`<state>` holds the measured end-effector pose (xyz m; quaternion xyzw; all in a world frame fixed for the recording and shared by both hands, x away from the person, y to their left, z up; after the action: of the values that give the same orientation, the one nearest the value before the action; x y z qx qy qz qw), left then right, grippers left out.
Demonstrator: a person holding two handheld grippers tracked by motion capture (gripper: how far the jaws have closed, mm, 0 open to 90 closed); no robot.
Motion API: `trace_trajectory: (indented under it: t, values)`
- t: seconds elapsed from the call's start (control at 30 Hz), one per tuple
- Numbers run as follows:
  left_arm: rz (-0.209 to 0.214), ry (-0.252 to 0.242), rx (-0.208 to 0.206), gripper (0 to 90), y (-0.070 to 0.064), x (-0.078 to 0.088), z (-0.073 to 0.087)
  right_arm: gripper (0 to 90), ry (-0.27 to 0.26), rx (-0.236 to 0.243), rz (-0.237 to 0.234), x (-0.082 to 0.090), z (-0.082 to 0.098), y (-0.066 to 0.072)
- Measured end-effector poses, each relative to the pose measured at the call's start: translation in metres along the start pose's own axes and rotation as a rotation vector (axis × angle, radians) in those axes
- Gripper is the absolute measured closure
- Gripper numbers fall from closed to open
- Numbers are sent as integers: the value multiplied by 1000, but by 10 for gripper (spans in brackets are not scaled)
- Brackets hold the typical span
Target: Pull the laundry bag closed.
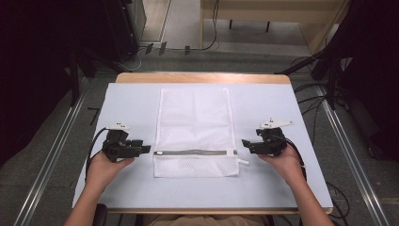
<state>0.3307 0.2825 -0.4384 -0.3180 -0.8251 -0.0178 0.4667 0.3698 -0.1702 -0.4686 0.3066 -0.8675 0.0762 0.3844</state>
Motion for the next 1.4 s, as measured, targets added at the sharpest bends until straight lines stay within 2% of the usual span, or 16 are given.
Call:
trace_trajectory:
  t: [0.03,0.07,0.27,0.4,0.47,0.77,0.87,1.03,1.4]
  values:
    - [24,-17,10,474,1,2,0,298,-3,3,6,0,0,0]
    - [28,-25,9,472,2,3,0,327,-2,5,11,1,0,0]
    - [28,-20,2,447,7,1,4,401,27,-9,-32,0,-3,-2]
    - [24,-20,0,436,9,1,4,405,50,-1,-31,-2,-2,0]
    - [32,-13,12,442,11,1,5,414,54,3,-30,-3,-2,2]
    - [28,-28,10,418,13,1,4,445,58,-21,-34,-1,-2,2]
    - [31,-29,21,418,14,1,4,447,61,-32,-32,-1,-2,1]
    - [27,-30,18,414,15,2,5,501,83,-27,-38,0,-1,2]
    - [24,-18,4,403,15,0,6,468,90,-7,-30,0,0,3]
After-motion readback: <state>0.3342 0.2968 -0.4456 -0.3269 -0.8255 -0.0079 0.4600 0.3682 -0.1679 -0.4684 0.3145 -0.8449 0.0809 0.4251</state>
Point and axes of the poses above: each handheld gripper's, and its own axes: x roughly backward along the jaws, z roughly out of its underside, y roughly to its left, the point moved 3 cm from there along -x, roughly forward along the jaws, and after that the axes turned 4 degrees about y, right-handed, at the moved point
